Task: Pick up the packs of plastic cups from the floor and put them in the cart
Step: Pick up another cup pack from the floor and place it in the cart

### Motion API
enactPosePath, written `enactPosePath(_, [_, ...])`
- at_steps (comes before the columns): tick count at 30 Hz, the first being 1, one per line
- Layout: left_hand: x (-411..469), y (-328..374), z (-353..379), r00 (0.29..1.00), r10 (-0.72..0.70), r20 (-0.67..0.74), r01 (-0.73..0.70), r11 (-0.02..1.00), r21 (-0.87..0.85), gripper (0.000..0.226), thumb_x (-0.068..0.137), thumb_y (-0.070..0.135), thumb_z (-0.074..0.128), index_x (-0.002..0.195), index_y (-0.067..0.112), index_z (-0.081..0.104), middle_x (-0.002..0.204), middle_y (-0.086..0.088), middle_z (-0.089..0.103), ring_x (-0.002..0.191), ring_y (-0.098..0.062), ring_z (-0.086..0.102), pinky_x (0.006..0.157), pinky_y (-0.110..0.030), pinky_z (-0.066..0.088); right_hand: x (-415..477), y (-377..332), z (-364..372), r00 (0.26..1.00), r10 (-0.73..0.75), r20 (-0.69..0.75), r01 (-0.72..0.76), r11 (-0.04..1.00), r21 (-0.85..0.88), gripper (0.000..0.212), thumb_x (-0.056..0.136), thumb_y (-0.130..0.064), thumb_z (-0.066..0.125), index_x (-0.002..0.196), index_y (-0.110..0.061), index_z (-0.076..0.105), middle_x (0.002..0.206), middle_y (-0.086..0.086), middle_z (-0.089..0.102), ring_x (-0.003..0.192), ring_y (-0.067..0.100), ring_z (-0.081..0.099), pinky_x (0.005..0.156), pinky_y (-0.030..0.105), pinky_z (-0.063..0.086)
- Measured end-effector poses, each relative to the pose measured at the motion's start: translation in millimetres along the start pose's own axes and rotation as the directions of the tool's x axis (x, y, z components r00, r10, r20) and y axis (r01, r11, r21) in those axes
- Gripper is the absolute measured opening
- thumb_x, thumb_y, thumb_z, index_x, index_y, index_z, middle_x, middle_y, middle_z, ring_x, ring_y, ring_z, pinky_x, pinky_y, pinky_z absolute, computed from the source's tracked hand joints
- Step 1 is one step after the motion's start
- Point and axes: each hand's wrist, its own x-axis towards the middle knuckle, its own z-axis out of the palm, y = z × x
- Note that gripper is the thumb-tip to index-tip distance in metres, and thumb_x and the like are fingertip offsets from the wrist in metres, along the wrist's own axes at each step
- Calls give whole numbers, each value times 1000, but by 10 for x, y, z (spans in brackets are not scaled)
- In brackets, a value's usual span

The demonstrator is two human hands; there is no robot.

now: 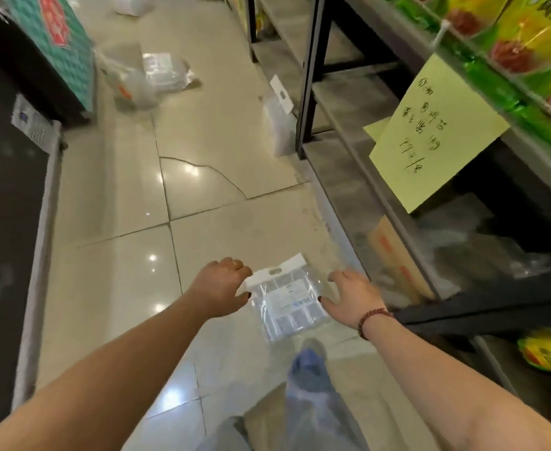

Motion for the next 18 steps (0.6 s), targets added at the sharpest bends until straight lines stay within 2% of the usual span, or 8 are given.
enactPosePath(3, [314,-39,233,987,-161,28,163,977,-138,52,93,44,53,140,22,48,141,0,51,129,-20,45,99,-32,39,443,239,79,998,-15,58,13,999,35,57,91,-49,55,139,-20,46,136,4,53,127,24,47,100,32,41])
enactPosePath(6, [607,-95,557,950,-305,66,310,898,-311,50,92,42,58,136,20,52,139,-1,53,129,-20,45,98,-32,40,879,436,249,994,0,107,-12,994,111,55,91,-45,59,137,-17,49,135,6,54,126,25,48,101,32,41])
enactPosePath(11, [1148,-151,1395,831,-525,181,523,631,-572,51,87,44,65,130,16,58,132,-4,57,125,-20,50,98,-34,44,1629,723,885,982,79,170,-128,943,306,51,88,-37,67,132,-12,54,133,9,56,122,26,51,100,33,43])
enactPosePath(14, [1436,-144,2053,766,-568,299,607,490,-625,56,85,48,68,129,15,58,130,-5,57,122,-22,53,97,-34,44,2047,924,1446,960,169,223,-251,874,417,53,87,-34,70,132,-10,54,133,11,55,121,26,52,99,32,42])
enactPosePath(18, [1772,-139,2923,668,-600,441,690,275,-670,65,81,48,73,133,15,54,137,-5,54,123,-23,53,100,-35,45,2527,1197,2227,929,235,285,-343,834,432,59,86,-34,72,134,-9,50,137,12,51,123,27,50,102,37,42])
